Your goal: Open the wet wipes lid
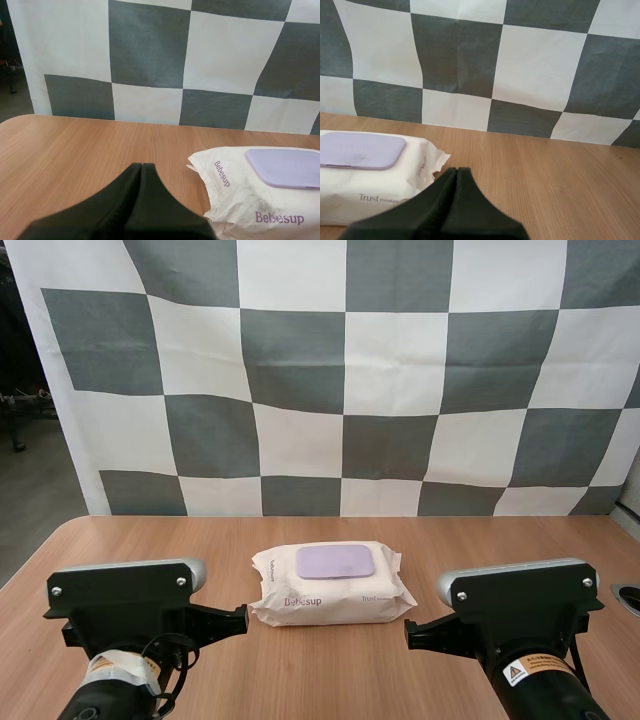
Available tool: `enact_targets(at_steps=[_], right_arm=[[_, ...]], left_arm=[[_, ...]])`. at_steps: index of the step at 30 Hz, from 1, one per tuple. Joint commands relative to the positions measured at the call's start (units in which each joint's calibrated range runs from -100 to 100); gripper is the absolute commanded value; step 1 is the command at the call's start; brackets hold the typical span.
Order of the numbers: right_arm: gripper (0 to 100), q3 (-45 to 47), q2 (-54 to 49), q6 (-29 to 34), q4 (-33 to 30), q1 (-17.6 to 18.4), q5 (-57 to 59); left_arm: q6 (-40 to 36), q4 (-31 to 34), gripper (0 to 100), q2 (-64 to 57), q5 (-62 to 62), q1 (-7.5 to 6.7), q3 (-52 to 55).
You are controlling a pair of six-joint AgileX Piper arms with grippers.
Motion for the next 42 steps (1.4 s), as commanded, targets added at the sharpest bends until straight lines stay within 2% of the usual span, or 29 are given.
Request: enact_targets(at_steps=[1, 14, 16, 18, 22, 26, 27, 30, 32, 34, 39, 42], right_arm=[[0, 0.00, 0.00, 10.30, -6.82, -0.29, -0.66], [0, 0.00, 0.00, 10.30, -6.82, -0.29, -0.66], [0, 0.00, 0.00, 10.30, -6.82, -0.29, -0.66], [0, 0.00, 0.00, 9.86, -7.92, -0.29, -2.66], [0, 0.00, 0.00, 9.62, -14.14, -0.29, -21.26], [0, 0.00, 0.00, 6.85, -27.07, -0.29, -36.70], [0, 0.00, 0.00, 6.01, -29.76, -0.29, -40.33], [0, 0.00, 0.00, 3.39, -33.53, -0.29, -46.16], [0, 0.00, 0.00, -1.40, -33.62, -0.29, -48.87], [0, -0.80, 0.00, -3.37, -32.32, -0.29, -48.64], [0, -9.97, 0.24, -2.81, -20.09, -0.29, -46.86], [0, -16.98, 5.48, -2.98, -20.09, -0.29, -35.82]], left_arm=[[-0.01, 0.15, 0, 0.00, 0.15, 0.60, 0.00], [-0.01, 0.15, 0, 0.00, 0.15, 0.60, 0.00], [0.10, 2.32, 0, 0.00, -0.20, 0.60, 0.00], [1.99, 8.37, 0, 0.00, -3.66, 0.60, 0.00], [4.52, 22.10, 0, 0.00, -20.71, 0.60, 0.00], [7.32, 41.88, 0, 0.00, -40.53, 0.60, 0.00], [7.73, 44.62, 0, 0.00, -44.47, 0.60, 0.00], [7.72, 41.87, 0, 0.00, -52.08, 0.60, -4.21], [7.80, 36.74, 0, 0.00, -53.75, 0.60, -7.88], [8.22, 33.23, 0, 0.00, -52.73, 0.60, -12.12], [8.61, 28.13, 0, 2.91, -37.70, 0.60, -25.71], [8.61, 26.68, 0, 8.99, -25.52, 0.60, -32.99]])
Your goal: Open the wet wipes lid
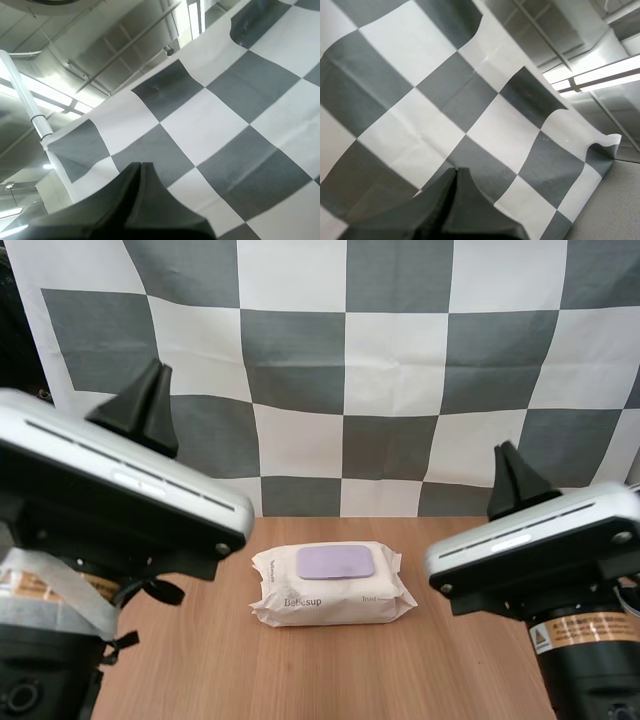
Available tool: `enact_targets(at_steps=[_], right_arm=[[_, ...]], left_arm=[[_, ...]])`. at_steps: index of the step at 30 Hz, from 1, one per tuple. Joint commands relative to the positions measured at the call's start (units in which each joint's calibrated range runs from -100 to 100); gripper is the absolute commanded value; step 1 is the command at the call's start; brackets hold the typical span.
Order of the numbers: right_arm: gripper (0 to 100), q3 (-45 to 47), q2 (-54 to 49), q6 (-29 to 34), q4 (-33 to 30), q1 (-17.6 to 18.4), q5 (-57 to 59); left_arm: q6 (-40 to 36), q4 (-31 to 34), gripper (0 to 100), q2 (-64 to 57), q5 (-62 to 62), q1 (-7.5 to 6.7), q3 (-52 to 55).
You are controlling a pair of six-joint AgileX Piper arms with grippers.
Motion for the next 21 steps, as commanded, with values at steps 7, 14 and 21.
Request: enact_targets(at_steps=[7, 14, 21], right_arm=[[0, -21.61, 23.03, -8.37, 8.04, 0.01, 43.10], [0, -32.65, 36.17, -17.51, 8.04, 0.01, 62.18], [0, -32.82, 36.32, -25.72, 13.03, 0.01, 61.84]], left_arm=[[5.97, -6.22, 0, 17.19, 46.62, -0.02, -16.70], [19.88, -30.41, 0, 23.84, 63.30, 2.99, -16.58], [37.65, -59.09, 0, 32.10, 74.31, 6.25, -13.64]])
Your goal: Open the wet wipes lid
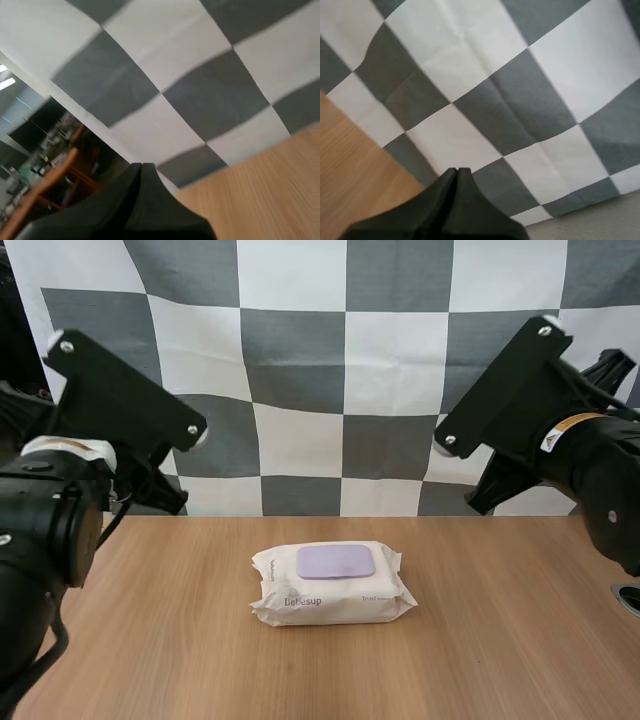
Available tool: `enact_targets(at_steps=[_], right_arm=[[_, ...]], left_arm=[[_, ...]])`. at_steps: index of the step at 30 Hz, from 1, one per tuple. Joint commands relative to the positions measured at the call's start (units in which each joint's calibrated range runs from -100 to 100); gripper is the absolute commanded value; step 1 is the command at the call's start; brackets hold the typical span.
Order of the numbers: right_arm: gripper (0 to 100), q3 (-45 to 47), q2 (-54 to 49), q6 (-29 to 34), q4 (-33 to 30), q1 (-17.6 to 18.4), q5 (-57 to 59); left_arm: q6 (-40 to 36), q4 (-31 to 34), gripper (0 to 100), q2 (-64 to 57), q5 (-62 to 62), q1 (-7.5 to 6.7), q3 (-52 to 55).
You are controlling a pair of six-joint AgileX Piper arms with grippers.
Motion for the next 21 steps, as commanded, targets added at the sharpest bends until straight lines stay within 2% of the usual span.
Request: enact_targets(at_steps=[1, 4, 7, 11, 15, 17, 21], right_arm=[[0, -0.10, 0.08, -4.69, 3.54, 0.01, 7.63], [0, 0.27, 1.43, -13.15, 11.50, 0.08, 8.76], [0, 0.43, 3.39, -23.07, 20.82, 0.24, 15.45], [0, 0.43, 5.90, -30.81, 28.06, 0.84, 23.54], [0, 0.43, 7.43, -30.76, 28.44, 0.91, 23.36], [0, 0.43, 7.98, -30.76, 28.44, 0.91, 23.36], [0, 0.43, 8.23, -30.76, 28.71, 0.91, 24.30]], left_arm=[[16.89, -36.84, 0, 3.74, 23.90, 0.19, 0.35], [21.05, -43.10, 0, 8.13, 28.98, 0.19, 0.65], [25.52, -48.45, 0, 11.20, 33.50, 0.19, 0.81], [34.11, -54.35, 0, 16.37, 38.14, 0.19, 2.91], [42.91, -60.16, 0, 21.65, 43.74, 0.45, 3.97], [48.07, -63.35, 0, 23.94, 47.14, 1.29, 3.97], [56.64, -67.78, 0, 28.37, 54.97, 4.69, 3.97]])
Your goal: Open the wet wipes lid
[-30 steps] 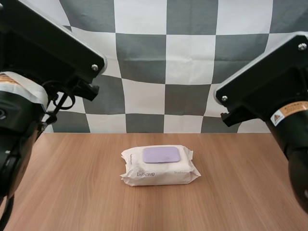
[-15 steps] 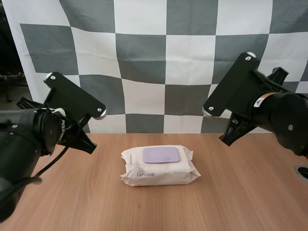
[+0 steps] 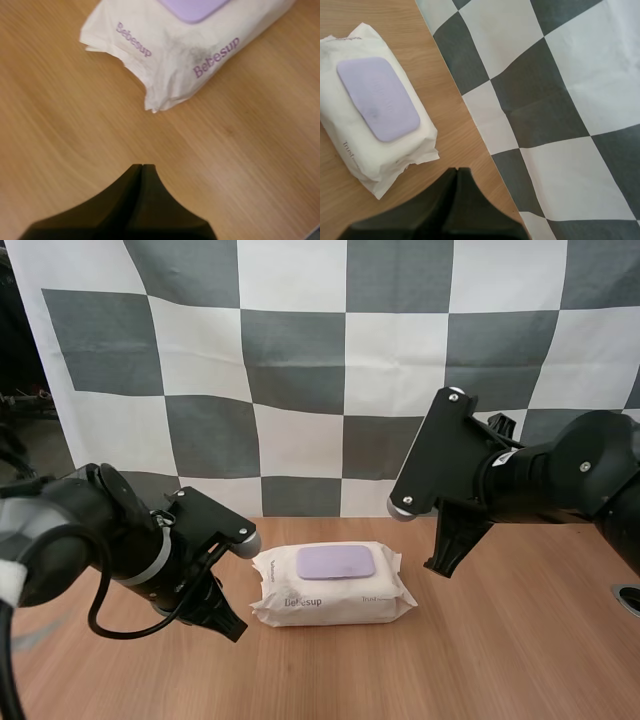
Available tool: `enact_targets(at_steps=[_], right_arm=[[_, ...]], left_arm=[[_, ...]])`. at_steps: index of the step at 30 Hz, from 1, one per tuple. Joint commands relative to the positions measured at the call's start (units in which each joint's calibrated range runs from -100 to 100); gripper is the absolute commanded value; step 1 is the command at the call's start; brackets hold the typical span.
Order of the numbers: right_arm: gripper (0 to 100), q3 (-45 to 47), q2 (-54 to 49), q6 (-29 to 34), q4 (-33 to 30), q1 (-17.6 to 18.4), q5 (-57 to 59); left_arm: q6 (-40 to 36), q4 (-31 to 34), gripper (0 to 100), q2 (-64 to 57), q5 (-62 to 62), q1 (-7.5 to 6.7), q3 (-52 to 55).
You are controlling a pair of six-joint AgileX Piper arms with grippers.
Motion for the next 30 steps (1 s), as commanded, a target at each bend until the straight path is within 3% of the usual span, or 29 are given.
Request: enact_targets(at_steps=[1, 3, 5, 7, 10, 13, 19, 21, 25, 30], right_arm=[[0, 0.02, 0.00, -0.87, 0.22, 0.00, 1.59], [0, 0.02, 0.66, -0.98, 0.93, 0.00, 4.42], [0, 0.02, 1.41, -0.98, 1.06, 0.00, 6.36], [6, 0.02, 1.99, -0.98, 1.65, 0.00, 6.33], [24, 0.02, 2.10, -0.98, 4.39, 0.00, 6.83], [31, 0.02, 2.10, -0.98, 6.90, 0.00, 7.43], [36, 0.02, 2.10, -0.98, 7.37, 0.00, 9.37], [39, 0.02, 2.10, -0.98, 8.56, 0.00, 9.37], [45, 0.02, 2.10, -0.98, 11.58, 0.00, 9.51], [46, 0.02, 2.10, -0.98, 12.24, 0.00, 9.51]], left_arm=[[26.92, -32.93, 0, 2.98, 6.12, 2.58, -0.06], [29.35, -34.18, 0, 4.65, 8.78, 4.15, -0.06], [34.01, -36.04, 0, 7.52, 15.20, 6.64, -0.06], [36.74, -36.73, 0, 9.10, 17.05, 7.35, -0.06], [38.04, -36.72, 0, 11.46, 12.82, 7.35, -0.06], [38.97, -37.09, 6, 13.91, 8.93, 7.35, -0.06], [41.05, -37.36, 53, 21.25, 8.10, 7.35, -0.06], [41.05, -37.36, 60, 23.93, 7.83, 7.35, -0.06], [42.49, -37.36, 61, 29.63, 7.83, 7.35, -0.06], [43.24, -37.24, 61, 33.87, 9.02, 7.35, -0.06]])
